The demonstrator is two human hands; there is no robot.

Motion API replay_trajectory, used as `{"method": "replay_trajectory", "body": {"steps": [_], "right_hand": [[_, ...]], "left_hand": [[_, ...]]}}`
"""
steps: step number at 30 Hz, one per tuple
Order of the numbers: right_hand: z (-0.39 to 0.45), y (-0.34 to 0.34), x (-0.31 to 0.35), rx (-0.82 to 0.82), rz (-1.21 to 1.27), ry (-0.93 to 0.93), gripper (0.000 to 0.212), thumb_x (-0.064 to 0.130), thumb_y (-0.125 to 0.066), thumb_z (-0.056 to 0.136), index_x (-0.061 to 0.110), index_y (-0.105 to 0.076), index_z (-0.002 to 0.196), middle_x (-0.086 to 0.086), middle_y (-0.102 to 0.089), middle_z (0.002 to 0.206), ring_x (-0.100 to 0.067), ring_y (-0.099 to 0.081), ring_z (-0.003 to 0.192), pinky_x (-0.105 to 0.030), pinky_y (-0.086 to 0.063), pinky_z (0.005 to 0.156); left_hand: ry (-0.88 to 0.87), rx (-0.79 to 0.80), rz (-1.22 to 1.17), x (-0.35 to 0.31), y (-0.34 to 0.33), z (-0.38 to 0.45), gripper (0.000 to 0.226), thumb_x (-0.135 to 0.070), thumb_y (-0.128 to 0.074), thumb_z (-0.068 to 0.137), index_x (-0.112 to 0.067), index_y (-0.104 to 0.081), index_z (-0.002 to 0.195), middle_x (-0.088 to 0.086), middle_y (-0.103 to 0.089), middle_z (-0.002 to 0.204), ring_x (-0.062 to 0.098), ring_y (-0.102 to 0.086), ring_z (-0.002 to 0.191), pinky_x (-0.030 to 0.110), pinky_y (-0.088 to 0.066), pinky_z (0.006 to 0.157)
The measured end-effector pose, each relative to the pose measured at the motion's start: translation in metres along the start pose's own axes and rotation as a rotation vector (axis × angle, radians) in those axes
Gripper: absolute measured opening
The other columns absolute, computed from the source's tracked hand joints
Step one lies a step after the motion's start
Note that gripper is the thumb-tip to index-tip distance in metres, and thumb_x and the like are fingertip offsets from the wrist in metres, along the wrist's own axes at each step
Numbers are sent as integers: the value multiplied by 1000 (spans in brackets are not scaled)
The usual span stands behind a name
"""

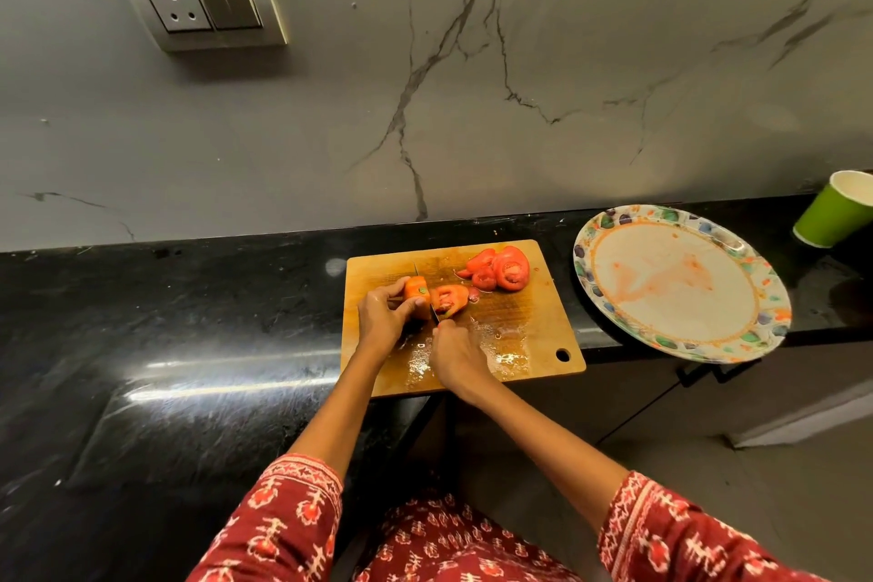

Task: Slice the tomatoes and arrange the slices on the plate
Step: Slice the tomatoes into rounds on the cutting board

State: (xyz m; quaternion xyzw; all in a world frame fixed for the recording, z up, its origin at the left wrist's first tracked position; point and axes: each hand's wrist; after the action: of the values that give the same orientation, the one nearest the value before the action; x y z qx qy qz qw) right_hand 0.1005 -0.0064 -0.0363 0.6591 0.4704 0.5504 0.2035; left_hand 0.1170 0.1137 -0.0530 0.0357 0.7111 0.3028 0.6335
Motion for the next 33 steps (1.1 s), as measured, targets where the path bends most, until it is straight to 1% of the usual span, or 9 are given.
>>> {"method": "replay_trajectory", "body": {"steps": [2, 7, 12, 17, 20, 22, 25, 29, 33], "right_hand": [[2, 0, 1, 14, 14, -28, 29, 15, -34, 100, 0, -48, 121, -21, -56, 121, -35, -51, 114, -34, -35, 75], [13, 0, 8, 49, 20, -25, 28, 15, -37, 99, -1, -52, 117, -23, -58, 120, -37, -53, 113, -36, -42, 81], [4, -5, 0, 55, -34, -51, 29, 12, -39, 98, -1, -49, 122, -20, -55, 124, -35, -51, 116, -35, -41, 82], [9, 0, 10, 75, -33, -83, 30, 8, -44, 96, 1, -50, 124, -18, -55, 128, -33, -52, 119, -37, -43, 92], [-5, -2, 0, 74, -74, -57, 29, 4, -42, 94, 0, -50, 122, -18, -54, 126, -33, -50, 118, -37, -43, 89], [-22, -4, -13, 52, -142, 2, 30, 0, -38, 94, -1, -48, 123, -18, -53, 126, -33, -51, 117, -38, -44, 89], [-40, -4, -27, 2, -243, 91, 35, -2, -35, 94, 0, -40, 129, -18, -57, 121, -34, -56, 112, -39, -45, 87], [-47, 2, -38, -65, -377, 163, 31, -2, -29, 96, 2, -42, 125, -15, -58, 120, -33, -58, 111, -38, -47, 87], [-40, 4, -44, -60, -313, 126, 30, -3, -32, 94, 1, -46, 120, -16, -58, 118, -33, -58, 110, -38, -47, 85]], "left_hand": [[-11, 5, 13, 0, -2, 0, 48, -10, -68, 82, -2, -53, 126, 16, -61, 121, 27, -60, 109, 32, -49, 91], [-14, -12, -7, 3, -1, -2, 46, -9, -67, 82, -3, -54, 126, 15, -62, 120, 27, -61, 108, 33, -50, 90], [-1, -13, -25, 2, -2, -1, 47, -11, -67, 82, -2, -53, 127, 16, -61, 122, 28, -61, 109, 36, -52, 91], [5, -4, -15, 0, -2, -2, 46, -11, -65, 83, -2, -53, 127, 15, -60, 123, 26, -60, 109, 28, -49, 87], [11, -11, -28, -1, -2, -3, 45, -12, -65, 84, -2, -54, 127, 15, -59, 124, 27, -58, 113, 35, -49, 91], [48, -9, -64, -2, 0, -2, 46, -12, -65, 84, -1, -53, 127, 15, -58, 126, 29, -57, 113, 38, -53, 89], [138, 16, -144, -2, 6, 1, 44, -10, -60, 87, -1, -51, 129, 16, -56, 128, 30, -58, 111, 32, -54, 80], [160, 27, -163, -3, 15, 3, 42, -8, -58, 88, 0, -50, 129, 19, -55, 128, 31, -57, 112, 32, -53, 81], [168, 16, -170, -3, 19, -2, 39, -5, -60, 87, 1, -54, 125, 19, -56, 125, 31, -56, 112, 39, -53, 87]]}}
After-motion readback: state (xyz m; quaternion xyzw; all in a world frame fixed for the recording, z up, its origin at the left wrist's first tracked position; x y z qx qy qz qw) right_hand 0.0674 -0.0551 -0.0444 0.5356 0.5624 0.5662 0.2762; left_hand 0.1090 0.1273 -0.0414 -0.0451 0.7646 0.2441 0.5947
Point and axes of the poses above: each hand's wrist, its own z-axis towards the middle knuckle, its own y-axis out of the back of the hand, x = y × z
